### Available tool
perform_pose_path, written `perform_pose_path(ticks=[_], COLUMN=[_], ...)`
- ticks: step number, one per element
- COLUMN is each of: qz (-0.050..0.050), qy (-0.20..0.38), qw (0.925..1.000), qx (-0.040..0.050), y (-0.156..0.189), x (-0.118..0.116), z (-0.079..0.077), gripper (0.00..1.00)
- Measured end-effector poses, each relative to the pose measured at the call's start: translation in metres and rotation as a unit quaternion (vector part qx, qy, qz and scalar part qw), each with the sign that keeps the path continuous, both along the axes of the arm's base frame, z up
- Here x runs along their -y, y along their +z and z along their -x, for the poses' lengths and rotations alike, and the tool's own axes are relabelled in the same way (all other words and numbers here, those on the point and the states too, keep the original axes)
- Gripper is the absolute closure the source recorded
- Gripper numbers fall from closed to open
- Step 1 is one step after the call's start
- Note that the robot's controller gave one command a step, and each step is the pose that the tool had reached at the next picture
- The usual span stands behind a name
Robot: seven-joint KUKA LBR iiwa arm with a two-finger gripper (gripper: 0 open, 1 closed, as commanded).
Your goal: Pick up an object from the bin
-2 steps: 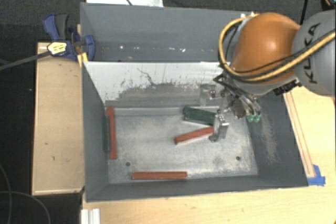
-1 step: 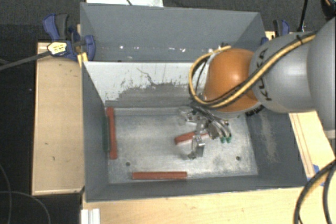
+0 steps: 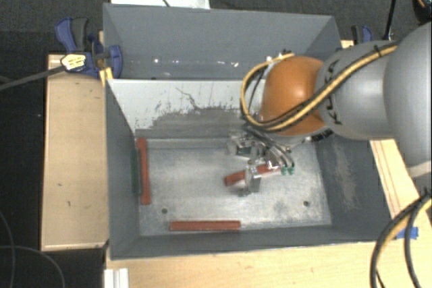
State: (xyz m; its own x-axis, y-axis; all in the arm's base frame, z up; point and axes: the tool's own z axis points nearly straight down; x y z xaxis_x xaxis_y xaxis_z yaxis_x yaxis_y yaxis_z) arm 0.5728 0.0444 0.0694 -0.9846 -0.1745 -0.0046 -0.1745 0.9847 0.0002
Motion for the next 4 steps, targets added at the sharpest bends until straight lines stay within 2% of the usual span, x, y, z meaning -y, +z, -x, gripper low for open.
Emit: perform_pose_path(ticks=[1,2,3,4], qz=[0.000,0.000,0.000,0.000], qy=[-0.002,-0.011,-0.035,-0.023], qw=[1.0000,0.9999,0.9994,0.9997], qx=[-0.0003,0.0032,-0.0039,0.0028], y=[0.001,0.123,0.081,0.154], x=[0.000,-0.003,-0.016,-0.018], z=[0.001,-0.001,0.027,0.022], gripper=[1.00,1.00,1.00,1.00])
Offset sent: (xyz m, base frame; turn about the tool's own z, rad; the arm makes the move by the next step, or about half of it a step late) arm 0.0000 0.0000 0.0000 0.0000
